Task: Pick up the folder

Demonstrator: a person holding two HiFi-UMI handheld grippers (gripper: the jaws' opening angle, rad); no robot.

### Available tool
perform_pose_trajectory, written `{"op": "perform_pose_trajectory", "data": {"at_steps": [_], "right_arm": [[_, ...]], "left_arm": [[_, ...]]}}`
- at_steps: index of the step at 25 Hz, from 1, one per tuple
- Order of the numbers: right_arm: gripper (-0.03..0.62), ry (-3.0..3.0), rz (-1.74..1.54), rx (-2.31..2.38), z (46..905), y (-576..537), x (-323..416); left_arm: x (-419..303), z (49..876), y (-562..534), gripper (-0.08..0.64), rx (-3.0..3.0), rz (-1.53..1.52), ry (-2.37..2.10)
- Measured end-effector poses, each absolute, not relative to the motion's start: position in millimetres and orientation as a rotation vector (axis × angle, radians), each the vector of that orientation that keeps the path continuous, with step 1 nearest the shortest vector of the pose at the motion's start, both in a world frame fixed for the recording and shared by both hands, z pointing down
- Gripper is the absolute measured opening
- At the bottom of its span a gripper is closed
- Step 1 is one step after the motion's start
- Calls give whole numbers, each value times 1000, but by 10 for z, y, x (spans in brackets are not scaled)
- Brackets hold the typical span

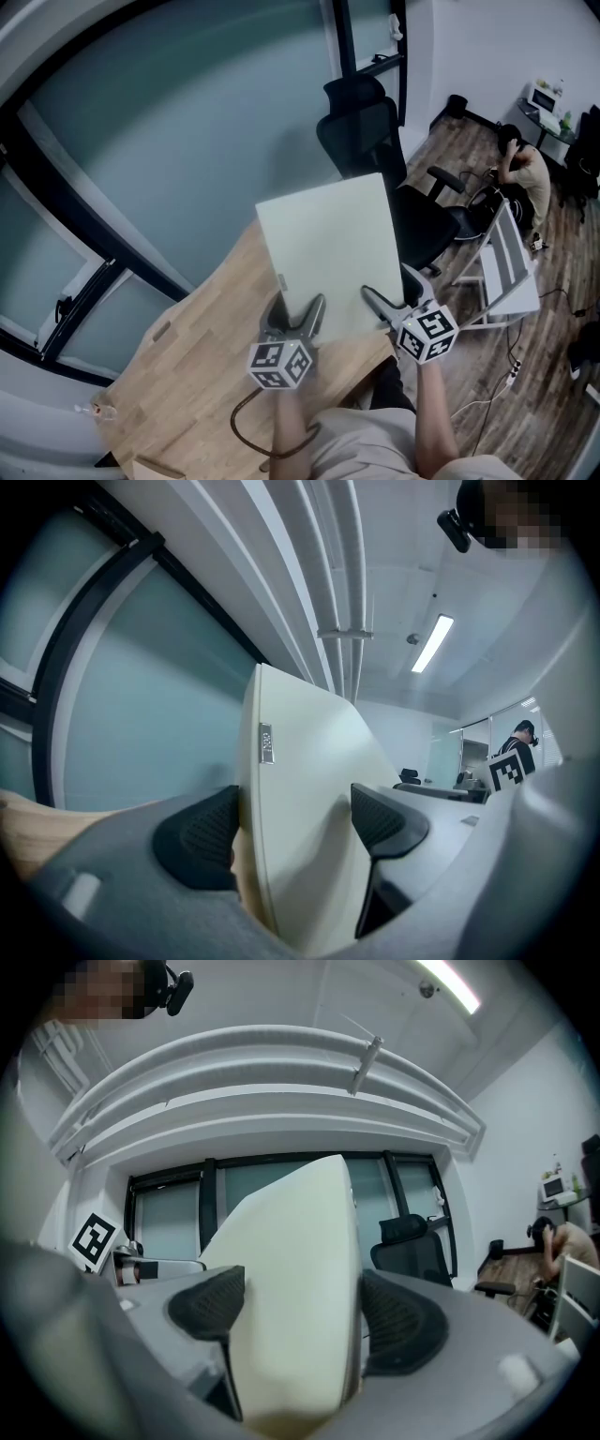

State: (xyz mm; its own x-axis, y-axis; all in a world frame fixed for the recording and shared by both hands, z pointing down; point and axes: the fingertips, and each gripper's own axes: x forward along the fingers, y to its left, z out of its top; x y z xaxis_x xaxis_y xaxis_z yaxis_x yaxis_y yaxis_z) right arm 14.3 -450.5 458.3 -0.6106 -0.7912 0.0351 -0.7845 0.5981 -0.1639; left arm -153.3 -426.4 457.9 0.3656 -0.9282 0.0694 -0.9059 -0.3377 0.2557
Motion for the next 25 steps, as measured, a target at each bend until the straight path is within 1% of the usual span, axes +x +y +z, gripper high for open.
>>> {"op": "perform_pose_trajectory", "data": {"at_steps": [25], "right_arm": [[385,2777,-258,-1361,4550,-4509,150]], "left_arm": [[-1510,4524,-4259,362,2397,-104,-1669]]}}
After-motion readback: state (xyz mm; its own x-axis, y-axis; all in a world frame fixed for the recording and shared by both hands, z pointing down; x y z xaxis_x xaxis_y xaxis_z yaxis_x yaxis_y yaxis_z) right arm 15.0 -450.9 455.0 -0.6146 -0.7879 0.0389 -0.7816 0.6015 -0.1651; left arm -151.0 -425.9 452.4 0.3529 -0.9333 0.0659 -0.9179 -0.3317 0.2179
